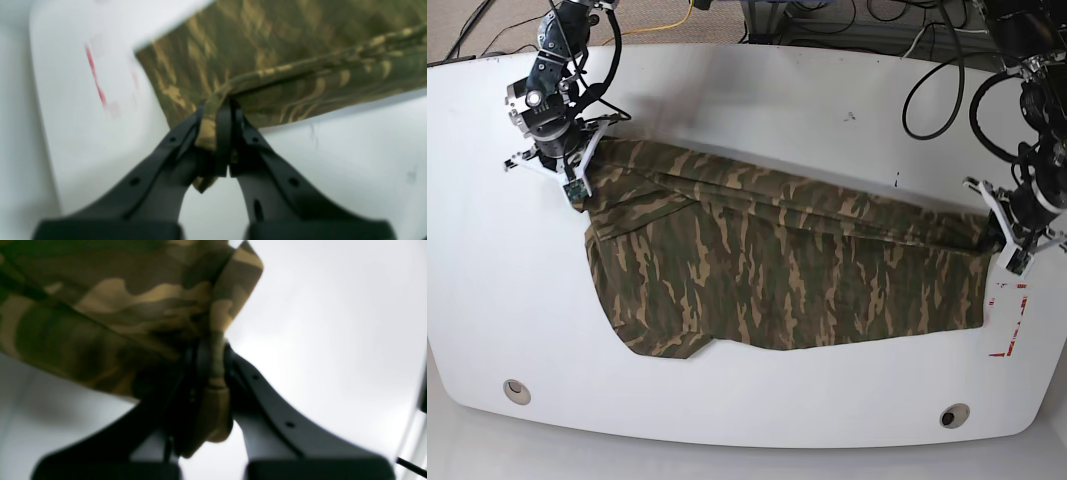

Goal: Layout the t-shirt on the table in an organized manner, then fold the t-shirt properly

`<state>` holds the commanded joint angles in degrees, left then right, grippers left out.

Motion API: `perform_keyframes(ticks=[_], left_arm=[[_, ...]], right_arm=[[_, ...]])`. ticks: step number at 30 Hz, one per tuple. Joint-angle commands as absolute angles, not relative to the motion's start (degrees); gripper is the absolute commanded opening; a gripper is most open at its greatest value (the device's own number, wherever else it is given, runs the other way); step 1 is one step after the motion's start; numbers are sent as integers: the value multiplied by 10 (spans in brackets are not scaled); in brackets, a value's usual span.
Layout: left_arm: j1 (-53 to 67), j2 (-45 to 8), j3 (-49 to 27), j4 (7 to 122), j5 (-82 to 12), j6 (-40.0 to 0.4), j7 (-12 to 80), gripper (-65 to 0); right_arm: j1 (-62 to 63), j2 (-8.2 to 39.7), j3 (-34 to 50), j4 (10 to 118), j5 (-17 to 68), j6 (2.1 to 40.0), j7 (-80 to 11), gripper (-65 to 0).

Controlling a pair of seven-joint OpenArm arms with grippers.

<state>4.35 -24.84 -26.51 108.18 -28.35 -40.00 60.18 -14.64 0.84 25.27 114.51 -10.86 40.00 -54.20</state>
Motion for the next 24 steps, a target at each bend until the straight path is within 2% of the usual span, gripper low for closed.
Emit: perform_keyframes(ticks=[11,24], left_arm=[[160,-240,-313,1081,-284,-400,602,-639],[207,-241,-320,1081,-283,-400,602,-636]], right_arm=[[-180,0,253,1116,-109,400,-539,-648],[-216,0,254,1117,-109,400,-541,-644]])
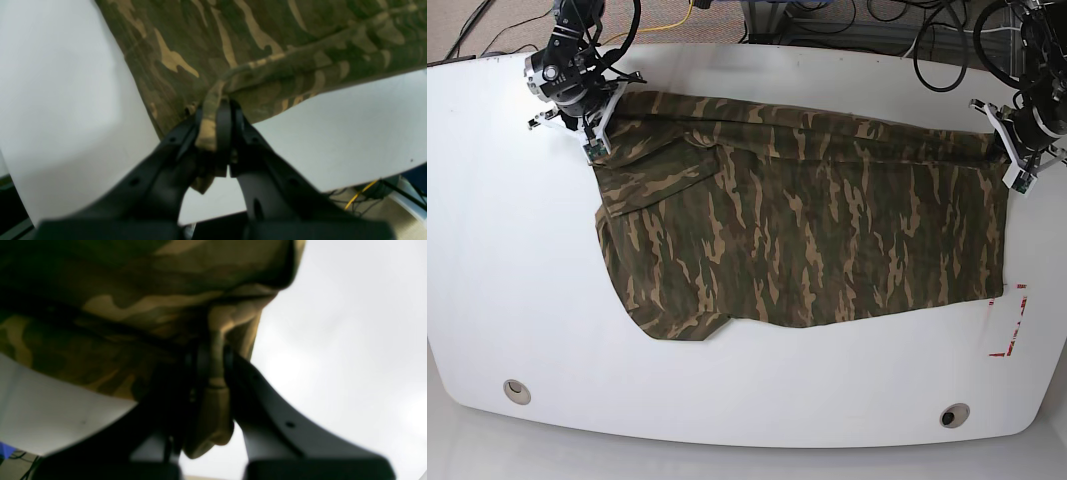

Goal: Layout the t-shirt on the table in an organized manner, then fold the t-shirt properly

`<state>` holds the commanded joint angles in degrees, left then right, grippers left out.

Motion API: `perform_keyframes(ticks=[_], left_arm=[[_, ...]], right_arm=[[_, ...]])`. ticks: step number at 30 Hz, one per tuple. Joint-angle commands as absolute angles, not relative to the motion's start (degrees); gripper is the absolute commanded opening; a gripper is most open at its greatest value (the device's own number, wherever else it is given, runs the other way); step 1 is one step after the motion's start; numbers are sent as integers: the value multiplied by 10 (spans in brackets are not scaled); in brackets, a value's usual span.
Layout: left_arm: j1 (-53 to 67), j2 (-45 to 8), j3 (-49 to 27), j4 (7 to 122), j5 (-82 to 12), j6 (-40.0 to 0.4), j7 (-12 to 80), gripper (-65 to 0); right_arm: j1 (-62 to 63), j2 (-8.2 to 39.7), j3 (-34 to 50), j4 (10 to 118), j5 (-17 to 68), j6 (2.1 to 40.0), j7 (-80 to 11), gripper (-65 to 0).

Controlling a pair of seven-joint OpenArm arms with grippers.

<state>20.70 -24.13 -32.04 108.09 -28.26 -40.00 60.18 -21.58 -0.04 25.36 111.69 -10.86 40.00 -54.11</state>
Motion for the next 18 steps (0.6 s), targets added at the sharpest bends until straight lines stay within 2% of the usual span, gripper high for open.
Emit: perform_keyframes(ticks=[7,9,11,13,15,17,18], left_arm=[[214,-243,-320,1081,-282,-400,602,-622],[216,-243,-320,1081,-282,-400,602,-592],[217,-244,-320,1081,-282,-400,602,-522],[218,-244,-320,1081,-282,-400,602,-431],[218,-244,-320,1081,-282,-400,602,-325],[218,-244,-320,1081,-282,-400,602,-249],[218,-244,-320,1081,-282,-400,602,-232]], right_arm=[[-232,-3,254,1118,-109,400,-541,-642],[-234,-11,254,1118,-109,400,-541,-642],[-235,-20,255,1120,-109,400,-541,-618],[-236,-24,256,1127,-109,400,-541,-544],[-237,-26,256,1135,-109,400,-541,-430],[-237,-36,256,1140,-109,400,-541,-322],[-237,-38,256,1142,-109,400,-541,-300]])
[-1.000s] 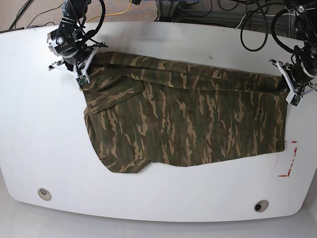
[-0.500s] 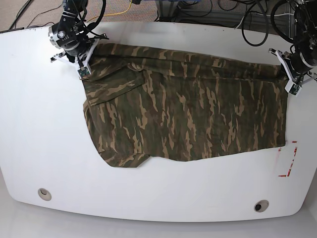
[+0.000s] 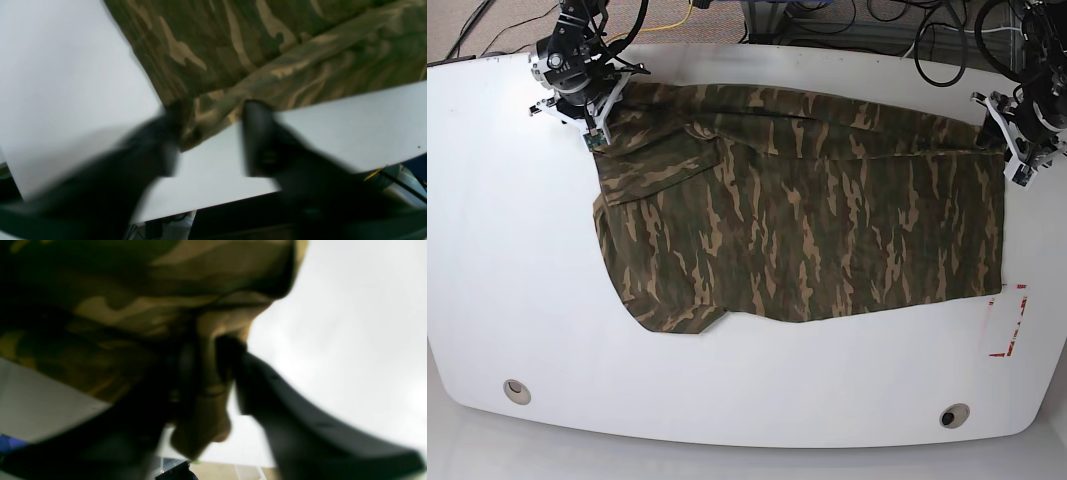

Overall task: Layout the t-shirt on the table in an organized manner, then fold the t-shirt properly
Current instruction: 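Open both grippers and release the shirt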

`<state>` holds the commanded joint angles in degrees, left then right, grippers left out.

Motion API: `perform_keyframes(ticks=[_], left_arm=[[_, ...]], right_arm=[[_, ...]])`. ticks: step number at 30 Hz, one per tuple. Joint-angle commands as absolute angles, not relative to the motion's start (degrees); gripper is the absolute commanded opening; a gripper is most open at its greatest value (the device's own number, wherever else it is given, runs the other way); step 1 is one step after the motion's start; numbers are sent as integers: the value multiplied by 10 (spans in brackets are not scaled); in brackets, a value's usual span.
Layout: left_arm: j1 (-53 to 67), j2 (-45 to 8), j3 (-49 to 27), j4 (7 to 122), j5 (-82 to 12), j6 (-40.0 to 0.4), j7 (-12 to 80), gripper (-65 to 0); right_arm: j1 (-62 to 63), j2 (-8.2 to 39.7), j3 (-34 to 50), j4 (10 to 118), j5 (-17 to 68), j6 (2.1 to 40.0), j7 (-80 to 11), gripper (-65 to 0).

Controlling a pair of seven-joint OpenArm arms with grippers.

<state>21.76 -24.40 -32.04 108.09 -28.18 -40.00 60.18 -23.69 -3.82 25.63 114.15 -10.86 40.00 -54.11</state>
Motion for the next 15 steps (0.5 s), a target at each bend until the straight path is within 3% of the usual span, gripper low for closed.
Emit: perform_keyframes(ticks=[2,6,15], left_arm=[[218,-244,-324,1081,-282,-400,602,-190],[218,-244,-332,1082,-283,-400,603,-190],[217,-244,-390,1101,-286,-400,604,-190]], right_arm=[[-237,-47,256,1155,-109,400,-541,-149],[-237,-50,255,1165,-109,400,-541,-22],[-220,-42,257,1166,-69,400,-540,-16]])
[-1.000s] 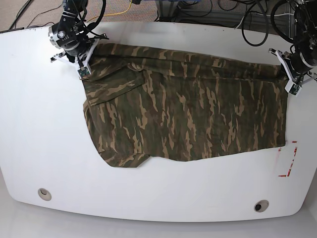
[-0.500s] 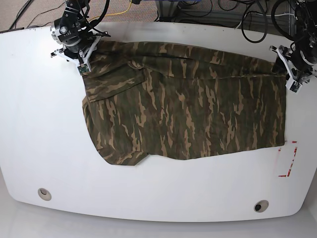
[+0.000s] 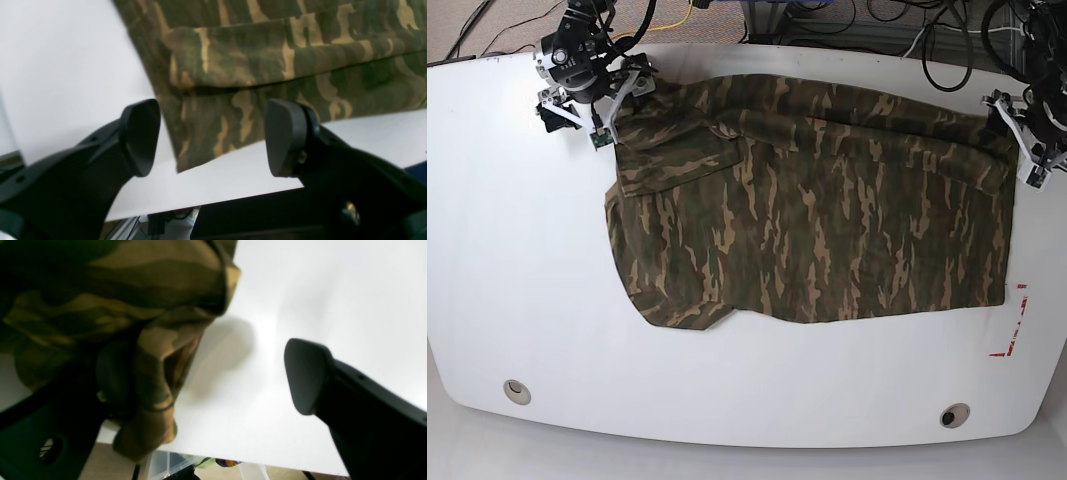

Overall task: Layout the t-shirt on the table in an organized manner, then fold the t-shirt properly
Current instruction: 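Open both grippers and release the shirt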

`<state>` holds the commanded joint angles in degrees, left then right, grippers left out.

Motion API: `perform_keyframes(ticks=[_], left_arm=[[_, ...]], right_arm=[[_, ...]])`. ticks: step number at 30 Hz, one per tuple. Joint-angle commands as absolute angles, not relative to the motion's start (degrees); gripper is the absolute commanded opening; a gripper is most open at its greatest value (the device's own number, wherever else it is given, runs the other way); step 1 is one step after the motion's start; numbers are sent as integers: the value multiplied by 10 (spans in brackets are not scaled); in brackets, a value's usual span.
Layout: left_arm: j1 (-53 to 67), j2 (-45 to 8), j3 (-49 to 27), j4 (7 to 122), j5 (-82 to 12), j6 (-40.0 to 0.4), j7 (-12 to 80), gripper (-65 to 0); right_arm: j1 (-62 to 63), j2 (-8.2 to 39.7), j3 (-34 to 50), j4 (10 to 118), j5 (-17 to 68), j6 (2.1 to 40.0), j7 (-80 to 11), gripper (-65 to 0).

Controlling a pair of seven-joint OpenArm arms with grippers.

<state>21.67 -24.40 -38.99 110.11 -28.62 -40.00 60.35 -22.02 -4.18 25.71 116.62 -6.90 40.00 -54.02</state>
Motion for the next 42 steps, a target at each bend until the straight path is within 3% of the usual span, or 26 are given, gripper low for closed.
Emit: perform_keyframes(ticks=[16,30,36,39,42], left_arm=[[137,-240,-424,1103,-283,-400,604,-192],[45,-195,-316,1100,-195,-400,602,-192],[16,-145,-268,1091,-89,-400,600,-192],[8,-122,-253,1062,-44,-400,578,-200],[9,-108,-245,1025,-8,-400,534,-261]], right_arm=[[-136,-37,285,1164,-61,400,-528,-16],[6,-52,252,1132,-60,400,-526,-16],[47,-59,210,1062,-60,400,-526,-17],[50,-74,202,1039,-60,400,-526,-71],[45,-87,191,1031,-59,400,-526,-165]])
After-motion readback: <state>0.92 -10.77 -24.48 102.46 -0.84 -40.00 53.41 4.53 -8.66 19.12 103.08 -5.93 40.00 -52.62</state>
